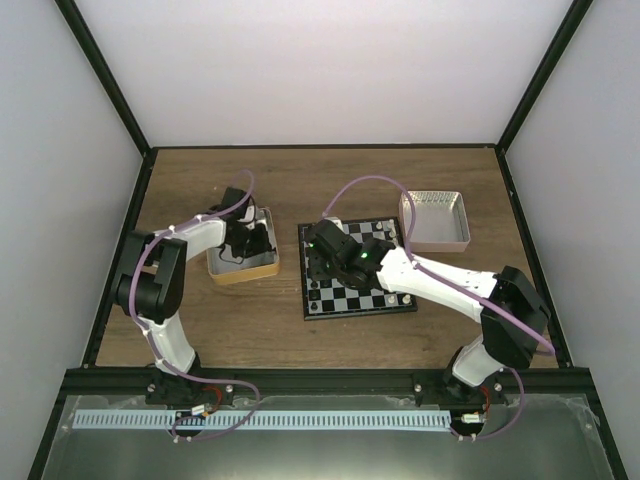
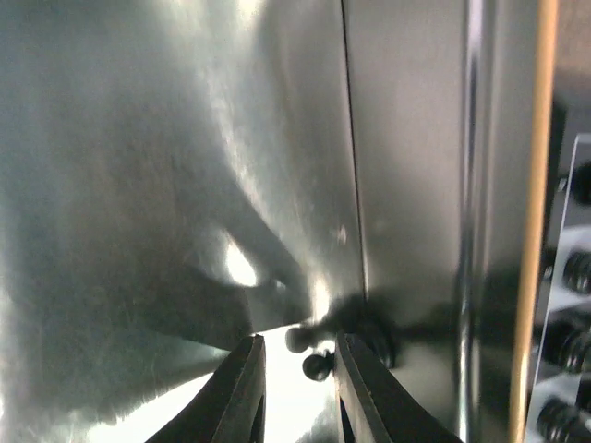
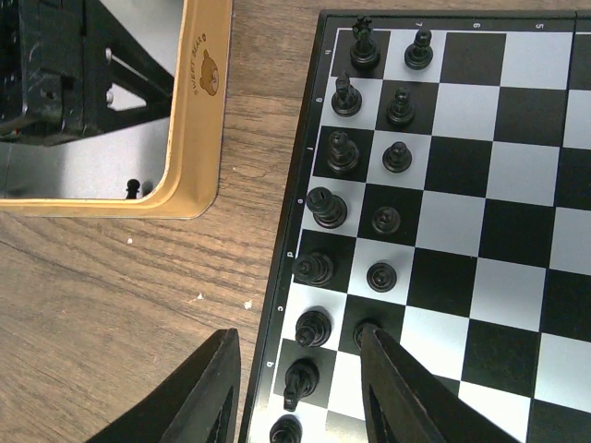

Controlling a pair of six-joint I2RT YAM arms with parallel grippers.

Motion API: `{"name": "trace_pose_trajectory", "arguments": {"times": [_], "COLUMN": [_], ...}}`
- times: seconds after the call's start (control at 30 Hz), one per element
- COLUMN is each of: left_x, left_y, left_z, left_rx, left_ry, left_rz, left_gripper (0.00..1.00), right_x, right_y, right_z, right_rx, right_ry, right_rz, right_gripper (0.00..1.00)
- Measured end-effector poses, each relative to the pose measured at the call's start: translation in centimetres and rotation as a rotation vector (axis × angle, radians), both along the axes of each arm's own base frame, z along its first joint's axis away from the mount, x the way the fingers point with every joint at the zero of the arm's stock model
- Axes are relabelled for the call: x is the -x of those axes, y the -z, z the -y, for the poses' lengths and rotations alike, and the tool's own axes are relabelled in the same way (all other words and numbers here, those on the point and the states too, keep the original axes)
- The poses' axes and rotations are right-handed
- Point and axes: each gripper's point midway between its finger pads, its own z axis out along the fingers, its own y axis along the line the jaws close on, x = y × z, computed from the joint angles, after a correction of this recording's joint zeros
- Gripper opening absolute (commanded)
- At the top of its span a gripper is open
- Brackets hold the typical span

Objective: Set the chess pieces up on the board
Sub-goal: Adjust the storage box at the center of the board.

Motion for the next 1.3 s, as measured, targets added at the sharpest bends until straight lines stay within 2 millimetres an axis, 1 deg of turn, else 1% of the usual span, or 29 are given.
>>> {"name": "trace_pose_trajectory", "arguments": {"times": [0.17,0.27,0.37,0.4,0.47,0.5,0.57,0.67,0.77,0.83,0.9,0.97,1.07,1.2,1.3], "left_x": [-2.4,-3.8,-4.6,-4.7,-4.9,-5.1,-5.7,-7.2,-8.5,-9.0,-9.0,-8.7,-8.6,-8.2,-8.1], "left_y": [-0.6,-1.0,-1.3,-1.4,-1.8,-2.2,-3.5,-6.5,-9.5,-10.9,-11.5,-11.3,-10.2,-7.3,-5.2], "left_z": [-0.3,-0.8,-1.5,-1.7,-2.2,-2.5,-3.0,-3.6,-4.0,-3.8,-3.3,-3.1,-3.0,-3.5,-4.1], "left_rx": [0.007,-0.012,-0.036,-0.047,-0.081,-0.104,-0.154,-0.228,-0.298,-0.327,-0.351,-0.384,-0.435,-0.487,-0.508], "left_ry": [-0.099,-0.154,-0.188,-0.190,-0.186,-0.182,-0.157,-0.093,-0.029,0.045,0.155,0.256,0.385,0.537,0.599], "left_rz": [0.081,0.132,0.163,0.171,0.185,0.199,0.240,0.334,0.418,0.462,0.487,0.487,0.472,0.411,0.366], "left_gripper": [0.23,0.25,0.34,0.39,0.51,0.55,0.56,0.55,0.56,0.55,0.55,0.57,0.57,0.59,0.59], "right_x": [0.0,0.1,0.1,0.1,0.1,0.1,0.1,0.2,0.3,0.4,0.5,0.5,0.6,0.7,0.7], "right_y": [-0.1,-0.3,-0.4,-0.4,-0.4,-0.4,-0.5,-0.5,-0.8,-1.0,-1.3,-1.4,-1.5,-1.6,-1.7], "right_z": [0.0,0.1,0.1,0.1,0.1,0.1,0.1,0.1,0.1,0.2,0.3,0.3,0.2,0.1,0.1], "right_rx": [-0.003,-0.009,-0.015,-0.016,-0.018,-0.018,-0.019,-0.022,-0.029,-0.031,-0.036,-0.040,-0.043,-0.053,-0.057], "right_ry": [0.004,0.008,0.013,0.014,0.015,0.015,0.015,0.012,0.008,0.007,0.006,0.005,0.003,0.001,0.000], "right_rz": [-0.001,0.000,-0.001,-0.001,-0.001,-0.001,-0.001,-0.003,-0.003,-0.003,-0.002,0.000,-0.003,-0.007,-0.007], "right_gripper": [0.37,0.37,0.37,0.37,0.37,0.37,0.37,0.37,0.37,0.37,0.37,0.37,0.37,0.37,0.37]}}
